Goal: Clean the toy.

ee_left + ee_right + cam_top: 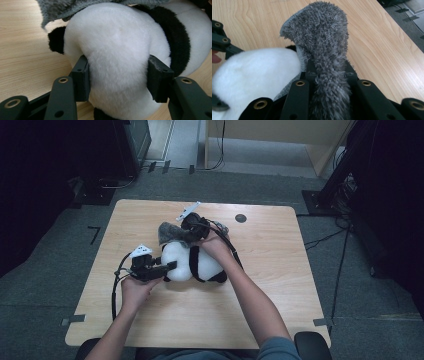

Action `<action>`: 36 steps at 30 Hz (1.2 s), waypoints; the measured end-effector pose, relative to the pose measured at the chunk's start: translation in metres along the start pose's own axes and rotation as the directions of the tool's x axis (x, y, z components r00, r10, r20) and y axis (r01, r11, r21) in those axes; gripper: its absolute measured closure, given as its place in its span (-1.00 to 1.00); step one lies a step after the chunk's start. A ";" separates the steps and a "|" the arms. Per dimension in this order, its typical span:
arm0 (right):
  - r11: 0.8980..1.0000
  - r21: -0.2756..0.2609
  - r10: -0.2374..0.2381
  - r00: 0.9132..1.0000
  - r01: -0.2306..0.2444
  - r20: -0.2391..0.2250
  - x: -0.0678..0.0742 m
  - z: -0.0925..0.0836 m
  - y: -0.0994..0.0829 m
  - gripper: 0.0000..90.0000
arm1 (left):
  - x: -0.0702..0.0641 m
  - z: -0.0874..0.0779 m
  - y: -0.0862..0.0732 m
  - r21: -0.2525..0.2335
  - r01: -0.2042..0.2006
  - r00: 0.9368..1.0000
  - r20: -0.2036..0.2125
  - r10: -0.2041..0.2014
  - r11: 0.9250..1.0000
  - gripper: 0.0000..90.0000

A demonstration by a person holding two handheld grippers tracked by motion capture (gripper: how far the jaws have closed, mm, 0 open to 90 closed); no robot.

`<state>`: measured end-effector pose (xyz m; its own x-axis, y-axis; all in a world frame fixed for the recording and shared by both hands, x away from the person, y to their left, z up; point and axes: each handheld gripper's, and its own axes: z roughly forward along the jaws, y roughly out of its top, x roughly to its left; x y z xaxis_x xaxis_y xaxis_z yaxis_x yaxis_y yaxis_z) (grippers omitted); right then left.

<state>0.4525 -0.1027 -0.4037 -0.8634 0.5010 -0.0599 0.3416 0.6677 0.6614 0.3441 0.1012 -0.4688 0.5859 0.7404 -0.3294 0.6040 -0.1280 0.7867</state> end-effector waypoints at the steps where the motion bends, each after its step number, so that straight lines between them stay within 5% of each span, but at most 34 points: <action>1: 1.000 0.000 0.000 1.000 0.000 0.000 0.000 0.000 0.000 0.65 | 0.000 0.000 0.000 0.000 0.000 1.000 0.000 0.000 1.000 0.00; 6: 0.999 0.036 0.016 1.000 -0.016 -0.003 -0.012 -0.011 -0.020 0.65 | 0.002 0.000 0.000 0.001 0.006 1.000 0.005 -0.006 1.000 0.00; 16: 0.997 0.008 0.078 0.996 -0.079 0.035 -0.035 -0.037 -0.048 0.65 | 0.002 0.000 -0.001 0.000 0.000 1.000 0.006 0.000 1.000 -0.01; 26: 0.986 0.021 0.161 0.982 -0.164 0.101 -0.059 -0.051 -0.086 0.65 | 0.004 0.000 -0.001 0.000 0.001 1.000 0.008 -0.001 1.000 -0.04; 36: 0.974 0.011 0.223 0.967 -0.226 0.119 -0.065 -0.051 -0.119 0.65 | 0.005 0.000 -0.002 0.000 -0.006 1.000 0.008 0.006 1.000 -0.10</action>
<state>0.4485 -0.2430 -0.4406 -0.7149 0.6992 0.0012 0.5323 0.5430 0.6495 0.3455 0.1052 -0.4721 0.5936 0.7345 -0.3288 0.6006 -0.1325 0.7885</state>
